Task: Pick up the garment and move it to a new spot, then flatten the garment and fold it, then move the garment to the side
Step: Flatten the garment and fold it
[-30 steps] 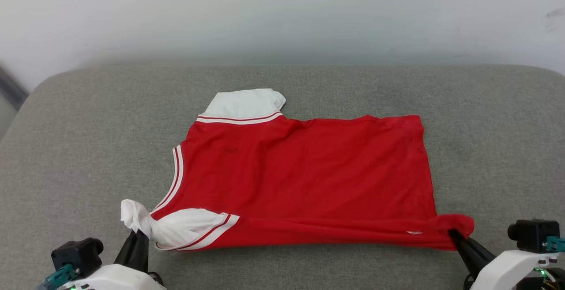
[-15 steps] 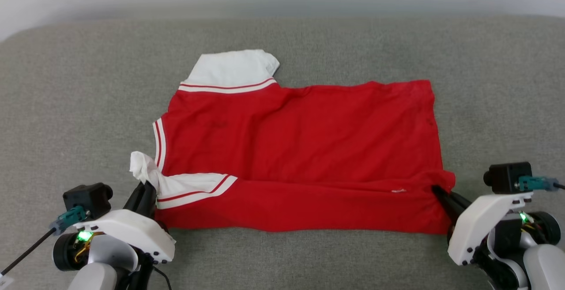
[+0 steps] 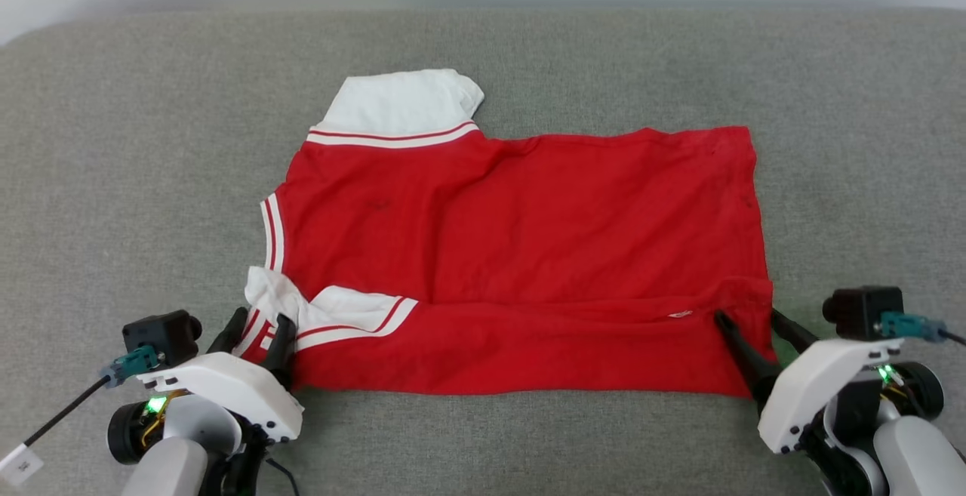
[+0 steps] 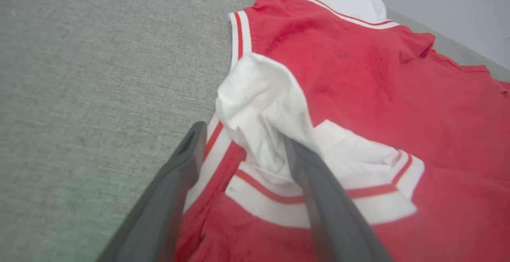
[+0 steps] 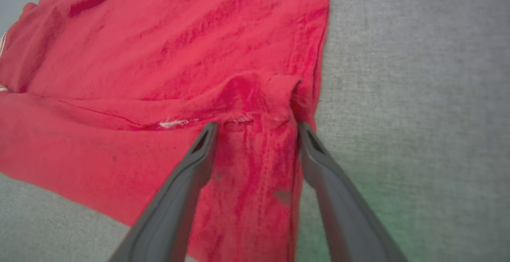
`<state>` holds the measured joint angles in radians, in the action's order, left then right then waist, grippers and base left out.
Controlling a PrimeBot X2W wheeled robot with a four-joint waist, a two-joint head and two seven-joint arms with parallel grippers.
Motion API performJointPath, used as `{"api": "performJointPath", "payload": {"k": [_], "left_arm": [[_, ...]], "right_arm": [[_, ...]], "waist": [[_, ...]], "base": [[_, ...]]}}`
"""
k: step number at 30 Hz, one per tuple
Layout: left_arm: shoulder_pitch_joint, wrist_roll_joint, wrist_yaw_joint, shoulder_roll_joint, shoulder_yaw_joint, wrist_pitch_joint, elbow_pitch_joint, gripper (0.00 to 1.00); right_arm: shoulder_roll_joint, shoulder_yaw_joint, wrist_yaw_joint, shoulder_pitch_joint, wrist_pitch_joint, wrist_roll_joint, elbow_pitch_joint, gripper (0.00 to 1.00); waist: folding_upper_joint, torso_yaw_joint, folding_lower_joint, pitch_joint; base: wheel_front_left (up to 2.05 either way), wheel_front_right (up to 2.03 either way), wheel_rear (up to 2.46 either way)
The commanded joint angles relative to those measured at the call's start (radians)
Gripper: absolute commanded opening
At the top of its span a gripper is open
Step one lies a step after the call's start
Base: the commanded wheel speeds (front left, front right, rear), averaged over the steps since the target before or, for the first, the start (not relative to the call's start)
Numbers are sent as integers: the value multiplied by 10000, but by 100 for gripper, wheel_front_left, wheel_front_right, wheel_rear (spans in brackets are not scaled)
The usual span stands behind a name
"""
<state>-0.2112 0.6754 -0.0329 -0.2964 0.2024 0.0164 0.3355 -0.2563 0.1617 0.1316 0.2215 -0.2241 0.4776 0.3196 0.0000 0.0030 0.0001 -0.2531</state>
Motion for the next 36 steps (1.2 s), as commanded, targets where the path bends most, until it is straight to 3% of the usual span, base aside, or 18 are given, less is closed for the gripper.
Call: {"api": "performJointPath", "payload": {"k": [1,11,21,28,35,36], "left_arm": [[20,20,48,-118,-8,-63,26,100],[692,95,-150,-1382,-8,-1821,-1138,100],[1698,542,-604,-2906,160,-4997,-2778,100],[1854,1000,-817,-3097,50,-5906,-2391,100],[1696,1634,-433,-2747,474,-6801,-1472,100],[1697,1770,-318,-2666,587,-6991,-1365,77]], "right_arm": [[-95,65,-16,-238,269,86,60,100],[-424,-195,-13,-942,2900,-577,-1254,100],[394,-1145,-13,-1915,2874,-1441,-3797,100],[1000,-1181,-13,-2168,2713,-1693,-4669,100],[1188,-1351,-13,-2163,2609,-1712,-4747,100],[1197,-1378,-13,-2175,2598,-1695,-4754,100]], "waist": [[0,2,-1,215],[0,-171,-1,1266],[0,-726,-1,1388],[0,-1280,-1,761],[0,-1572,-1,264],[0,-1581,-1,239]], "base": [[0,0,0],[0,0,0],[0,0,0],[0,0,0],[0,0,0],[0,0,0]]}}
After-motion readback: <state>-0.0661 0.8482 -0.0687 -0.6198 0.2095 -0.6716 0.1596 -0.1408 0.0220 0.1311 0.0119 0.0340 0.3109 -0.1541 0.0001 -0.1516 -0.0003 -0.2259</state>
